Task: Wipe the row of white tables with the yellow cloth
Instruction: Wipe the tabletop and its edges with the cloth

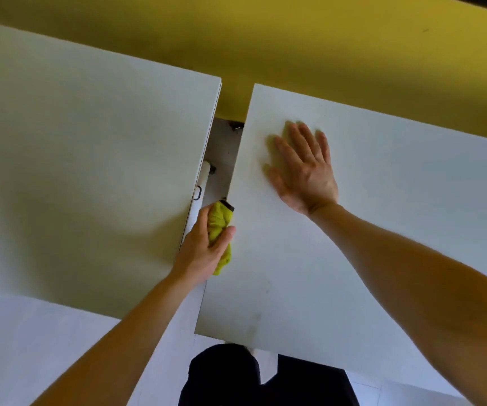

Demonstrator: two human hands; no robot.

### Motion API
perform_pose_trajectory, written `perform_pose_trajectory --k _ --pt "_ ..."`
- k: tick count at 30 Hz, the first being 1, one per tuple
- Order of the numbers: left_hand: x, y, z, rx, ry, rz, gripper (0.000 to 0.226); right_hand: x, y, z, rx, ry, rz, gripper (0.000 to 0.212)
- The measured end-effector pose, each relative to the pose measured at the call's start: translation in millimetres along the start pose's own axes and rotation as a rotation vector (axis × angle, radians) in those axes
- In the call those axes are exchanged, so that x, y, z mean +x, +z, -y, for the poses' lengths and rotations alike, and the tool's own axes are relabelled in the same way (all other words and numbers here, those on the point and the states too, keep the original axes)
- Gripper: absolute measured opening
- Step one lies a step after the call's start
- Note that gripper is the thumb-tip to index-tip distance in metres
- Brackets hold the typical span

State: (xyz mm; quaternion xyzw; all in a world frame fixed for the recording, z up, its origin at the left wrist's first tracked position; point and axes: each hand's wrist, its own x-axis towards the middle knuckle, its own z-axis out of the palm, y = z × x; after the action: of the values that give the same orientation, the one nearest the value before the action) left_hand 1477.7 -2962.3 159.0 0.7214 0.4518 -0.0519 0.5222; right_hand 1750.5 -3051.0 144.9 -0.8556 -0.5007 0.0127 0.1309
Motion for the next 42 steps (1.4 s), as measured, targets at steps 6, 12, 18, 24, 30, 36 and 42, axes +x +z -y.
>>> perform_pose_trajectory --k 6,12,18,24,30,36,42 --pt "75 1 -55 0.111 0.083 -0.07 0.061 -2 -3 5 -0.098 0.029 -0.058 0.057" --pt "71 7 -47 0.121 0.111 -0.107 0.076 -1 -1 3 -0.084 0.03 -0.108 0.051" --pt "-109 17 48 0.092 0.045 -0.04 0.075 -11 -12 16 -0.138 0.077 0.071 0.062" --pt "-8 14 -2 0.104 0.081 -0.075 0.07 -110 -18 61 -0.073 0.184 0.181 0.073" --pt "-53 24 24 0.104 0.089 -0.16 0.071 -124 -14 62 -0.081 0.157 0.227 0.078" --pt "-127 13 58 0.088 0.018 -0.003 0.072 -125 -15 62 -0.112 0.147 0.235 0.081" --pt "50 6 -55 0.177 0.092 -0.067 0.076 -124 -13 60 -0.105 0.146 0.22 0.081"
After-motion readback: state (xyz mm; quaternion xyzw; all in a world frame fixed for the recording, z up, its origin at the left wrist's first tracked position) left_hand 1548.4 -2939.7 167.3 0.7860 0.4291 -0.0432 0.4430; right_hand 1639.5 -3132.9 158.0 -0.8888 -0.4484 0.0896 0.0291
